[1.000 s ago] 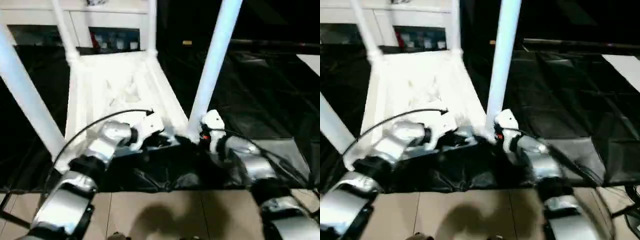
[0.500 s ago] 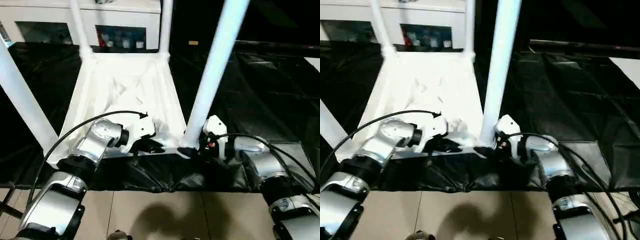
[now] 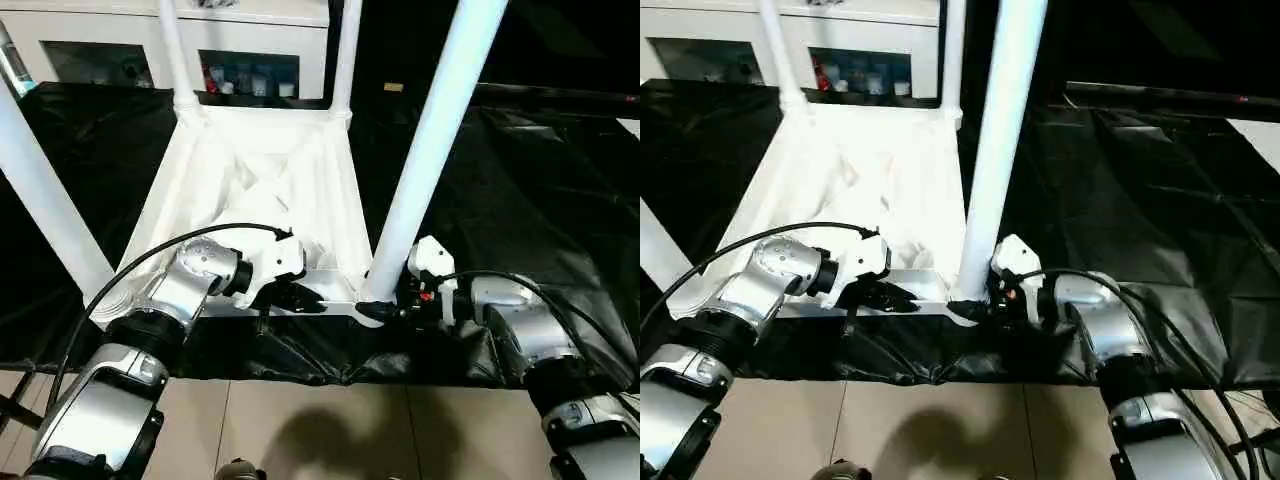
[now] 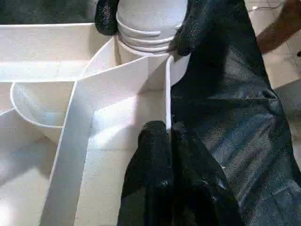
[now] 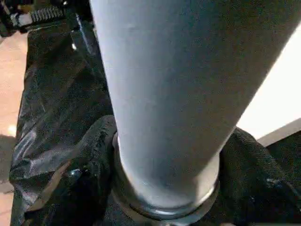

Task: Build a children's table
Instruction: Rotate leg to tighten

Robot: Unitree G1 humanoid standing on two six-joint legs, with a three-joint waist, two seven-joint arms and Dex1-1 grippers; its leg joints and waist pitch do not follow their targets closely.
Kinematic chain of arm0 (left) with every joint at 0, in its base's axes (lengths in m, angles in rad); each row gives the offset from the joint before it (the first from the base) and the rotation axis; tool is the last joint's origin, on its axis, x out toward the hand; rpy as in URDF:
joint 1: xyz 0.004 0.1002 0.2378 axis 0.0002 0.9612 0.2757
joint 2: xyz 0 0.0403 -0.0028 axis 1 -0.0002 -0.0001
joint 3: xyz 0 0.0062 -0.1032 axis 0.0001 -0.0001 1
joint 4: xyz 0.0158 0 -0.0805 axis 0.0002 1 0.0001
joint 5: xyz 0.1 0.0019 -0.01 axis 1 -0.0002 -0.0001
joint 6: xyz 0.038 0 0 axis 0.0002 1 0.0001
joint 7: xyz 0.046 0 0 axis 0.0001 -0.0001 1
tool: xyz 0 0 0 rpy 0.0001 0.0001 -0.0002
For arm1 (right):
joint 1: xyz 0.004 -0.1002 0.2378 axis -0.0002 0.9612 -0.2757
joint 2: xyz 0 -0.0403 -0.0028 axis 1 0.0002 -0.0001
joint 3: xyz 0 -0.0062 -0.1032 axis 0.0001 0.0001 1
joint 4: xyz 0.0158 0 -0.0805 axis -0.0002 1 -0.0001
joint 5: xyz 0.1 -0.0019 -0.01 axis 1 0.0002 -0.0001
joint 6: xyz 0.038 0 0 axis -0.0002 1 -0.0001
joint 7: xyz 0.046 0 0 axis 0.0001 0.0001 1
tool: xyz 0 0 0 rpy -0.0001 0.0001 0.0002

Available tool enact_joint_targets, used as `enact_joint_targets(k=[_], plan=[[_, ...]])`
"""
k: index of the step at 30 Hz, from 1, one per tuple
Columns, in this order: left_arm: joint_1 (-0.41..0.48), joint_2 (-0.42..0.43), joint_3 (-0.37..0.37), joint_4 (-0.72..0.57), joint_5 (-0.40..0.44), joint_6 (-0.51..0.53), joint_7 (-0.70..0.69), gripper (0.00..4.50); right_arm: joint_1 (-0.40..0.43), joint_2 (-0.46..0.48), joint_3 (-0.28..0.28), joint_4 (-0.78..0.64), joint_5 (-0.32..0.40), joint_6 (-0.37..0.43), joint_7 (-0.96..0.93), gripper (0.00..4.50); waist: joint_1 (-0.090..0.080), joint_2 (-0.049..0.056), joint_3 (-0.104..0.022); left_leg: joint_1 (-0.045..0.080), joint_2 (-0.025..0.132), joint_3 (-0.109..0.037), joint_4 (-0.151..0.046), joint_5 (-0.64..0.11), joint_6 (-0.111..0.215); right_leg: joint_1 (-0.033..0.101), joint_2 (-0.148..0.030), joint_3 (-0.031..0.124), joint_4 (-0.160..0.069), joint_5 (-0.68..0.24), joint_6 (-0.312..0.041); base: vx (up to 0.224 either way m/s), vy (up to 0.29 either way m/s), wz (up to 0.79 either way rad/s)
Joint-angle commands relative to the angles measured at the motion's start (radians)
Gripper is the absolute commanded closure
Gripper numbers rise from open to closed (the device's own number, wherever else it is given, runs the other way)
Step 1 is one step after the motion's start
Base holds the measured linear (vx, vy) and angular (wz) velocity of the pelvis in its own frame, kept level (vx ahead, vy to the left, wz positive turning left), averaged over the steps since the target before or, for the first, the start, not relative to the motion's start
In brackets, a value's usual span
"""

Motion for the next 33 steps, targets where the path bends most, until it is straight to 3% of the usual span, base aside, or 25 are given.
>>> enact_joint_targets(k=[1,3,4,7,10,14,17,19,22,26,28,33], plan=[[-0.017,-0.051,-0.003,-0.005,0.011,0.028,0.094,4.5,0.014,0.05,0.008,0.012,0.007,0.017,-0.074,1.78,-0.006,-0.004,-0.065,0.021,0.056,-0.021,-0.073,-0.25,0.028,0.039,-0.077,0.06,-0.078,-0.278,-0.218,0.0,0.0,0.0],[-0.029,-0.079,0.006,0.007,0.016,0.049,0.157,4.5,0.009,0.085,-0.011,0.036,-0.007,0.008,-0.176,1.78,-0.013,-0.006,-0.062,0.018,0.054,-0.025,-0.077,-0.284,0.009,0.04,-0.08,0.06,-0.087,-0.357,-0.193,0.0,0.0,0.0],[-0.034,-0.091,0.01,0.014,0.019,0.058,0.183,4.5,0.005,0.1,-0.019,0.049,-0.015,0.008,-0.225,1.78,-0.02,-0.006,-0.061,0.023,0.051,-0.029,-0.077,-0.315,-0.007,0.036,-0.08,0.059,-0.096,-0.424,-0.17,0.0,0.0,0.0],[-0.061,-0.153,0.019,0.045,0.032,0.093,0.297,4.5,-0.029,0.178,-0.063,0.112,-0.032,0.023,-0.461,1.78,-0.035,-0.007,-0.059,0.024,0.049,-0.033,-0.078,-0.34,-0.014,0.031,-0.08,0.057,-0.105,-0.484,-0.146,0.0,0.0,0.0],[-0.076,-0.207,0.015,0.063,0.052,0.111,0.388,4.5,-0.062,0.256,-0.105,0.149,-0.028,0.06,-0.635,1.78,-0.048,-0.005,-0.061,0.016,0.048,-0.039,-0.081,-0.342,-0.024,0.037,-0.08,0.053,-0.107,-0.497,-0.128,0.0,0.0,0.0],[-0.068,-0.264,-0.009,0.049,0.082,0.123,0.464,4.5,-0.097,0.348,-0.149,0.181,-0.013,0.059,-0.787,1.78,-0.057,-0.005,-0.063,0.019,0.046,-0.036,-0.079,-0.34,-0.014,0.032,-0.078,0.056,-0.106,-0.454,-0.142,0.0,0.0,0.0],[-0.064,-0.277,-0.014,0.045,0.086,0.126,0.477,4.5,-0.108,0.365,-0.156,0.193,-0.011,0.037,-0.809,1.78,-0.057,-0.005,-0.065,0.018,0.048,-0.033,-0.08,-0.329,-0.007,0.033,-0.075,0.058,-0.101,-0.395,-0.154,0.0,0.0,0.0],[-0.061,-0.275,-0.011,0.048,0.086,0.111,0.479,4.5,-0.107,0.364,-0.144,0.183,-0.018,0.012,-0.778,1.22,-0.057,-0.006,-0.066,0.017,0.048,-0.031,-0.08,-0.324,-0.003,0.035,-0.073,0.058,-0.097,-0.356,-0.163,0.0,0.0,0.0],[-0.053,-0.261,-0.012,0.042,0.082,0.091,0.459,4.5,-0.098,0.352,-0.133,0.16,-0.011,0.013,-0.723,1.06,-0.055,-0.007,-0.066,0.016,0.046,-0.029,-0.079,-0.315,0.012,0.039,-0.073,0.059,-0.094,-0.323,-0.175,0.0,0.0,0.0],[-0.034,-0.233,-0.017,0.022,0.072,0.045,0.393,4.5,-0.082,0.312,-0.101,0.131,-0.034,0.002,-0.647,0.71,-0.055,-0.007,-0.068,0.011,0.046,-0.028,-0.078,-0.295,0.023,0.044,-0.073,0.06,-0.091,-0.302,-0.179,0.0,0.0,0.0],[-0.014,-0.188,-0.024,0.003,0.055,0.009,0.297,4.5,-0.071,0.25,-0.075,0.109,-0.047,-0.015,-0.548,0.45,-0.052,-0.008,-0.068,0.01,0.046,-0.027,-0.076,-0.276,0.035,0.046,-0.075,0.059,-0.09,-0.293,-0.184,0.0,0.0,0.0],[-0.011,-0.15,-0.019,0.001,0.046,-0.014,0.241,4.5,-0.079,0.167,-0.049,0.116,-0.076,-0.034,-0.465,0.09,-0.048,-0.001,-0.069,0.017,0.051,-0.023,-0.075,-0.257,0.038,0.041,-0.071,0.061,-0.081,-0.228,-0.217,0.0,0.0,0.0]])
